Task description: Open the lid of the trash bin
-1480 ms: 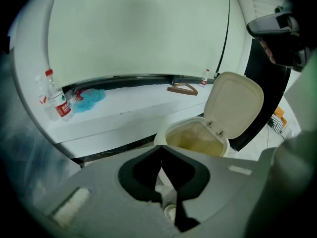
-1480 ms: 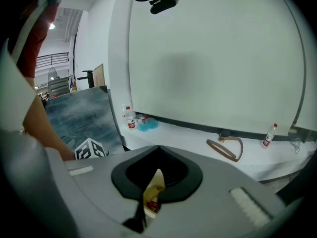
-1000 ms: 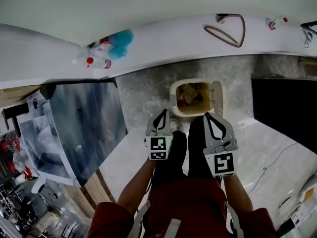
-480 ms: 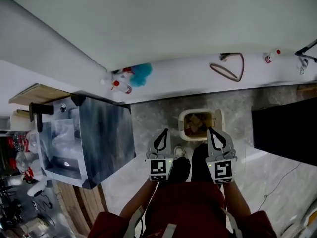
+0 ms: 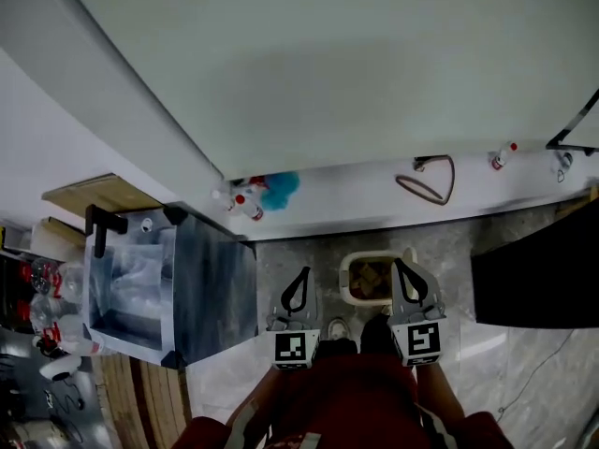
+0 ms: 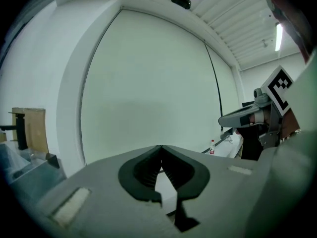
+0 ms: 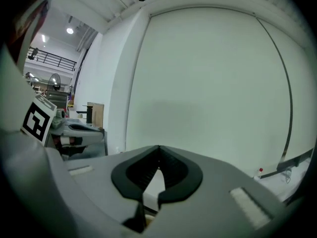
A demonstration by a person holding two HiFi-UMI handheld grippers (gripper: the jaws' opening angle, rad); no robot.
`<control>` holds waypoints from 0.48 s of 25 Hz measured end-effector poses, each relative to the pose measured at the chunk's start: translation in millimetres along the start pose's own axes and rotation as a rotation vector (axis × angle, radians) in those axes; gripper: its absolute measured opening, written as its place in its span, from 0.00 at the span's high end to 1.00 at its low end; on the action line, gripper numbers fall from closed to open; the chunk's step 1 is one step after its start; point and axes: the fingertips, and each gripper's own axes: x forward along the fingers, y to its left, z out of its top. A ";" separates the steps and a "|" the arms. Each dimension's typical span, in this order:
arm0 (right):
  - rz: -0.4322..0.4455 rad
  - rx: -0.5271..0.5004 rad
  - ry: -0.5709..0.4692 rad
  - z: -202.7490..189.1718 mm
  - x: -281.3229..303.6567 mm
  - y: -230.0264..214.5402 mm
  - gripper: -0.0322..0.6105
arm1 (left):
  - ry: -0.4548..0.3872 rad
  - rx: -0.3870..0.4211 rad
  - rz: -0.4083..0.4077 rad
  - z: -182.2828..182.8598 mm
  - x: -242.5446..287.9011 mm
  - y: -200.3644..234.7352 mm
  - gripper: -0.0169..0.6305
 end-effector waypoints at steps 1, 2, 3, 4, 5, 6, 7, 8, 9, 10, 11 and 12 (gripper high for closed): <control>-0.001 -0.002 -0.020 11.5 -1.7 -0.4 0.95 | -0.019 0.003 0.005 13.1 -2.8 1.2 0.97; -0.002 -0.004 -0.041 21.8 -3.3 -1.7 0.95 | -0.042 0.006 0.013 25.8 -5.5 2.7 0.97; -0.005 -0.010 -0.061 30.4 -5.1 -3.8 0.95 | -0.067 0.013 0.021 37.6 -8.1 4.4 0.97; -0.011 -0.020 -0.077 37.4 -7.5 -6.8 0.95 | -0.096 0.024 0.029 49.1 -10.5 6.0 0.97; -0.018 -0.037 -0.091 44.0 -10.2 -10.3 0.95 | -0.125 0.034 0.036 60.5 -12.9 7.3 0.97; -0.025 -0.053 -0.104 51.9 -12.9 -13.3 0.95 | -0.153 0.043 0.042 71.8 -15.2 8.3 0.97; -0.032 -0.062 -0.120 61.2 -15.7 -15.3 0.95 | -0.178 0.054 0.048 82.6 -17.7 9.2 0.97; -0.038 -0.058 -0.141 71.3 -18.4 -16.0 0.95 | -0.198 0.066 0.053 92.9 -20.4 10.1 0.97; -0.042 -0.043 -0.167 81.8 -21.1 -16.4 0.95 | -0.216 0.077 0.059 102.9 -23.2 11.1 0.97; -0.047 -0.029 -0.194 92.0 -23.9 -17.1 0.95 | -0.236 0.089 0.064 112.9 -26.0 12.0 0.97; -0.052 -0.024 -0.219 101.2 -26.8 -18.4 0.95 | -0.258 0.103 0.070 123.0 -28.8 12.8 0.97; -0.056 -0.025 -0.241 109.0 -29.6 -19.7 0.95 | -0.283 0.122 0.073 132.6 -31.6 13.2 0.97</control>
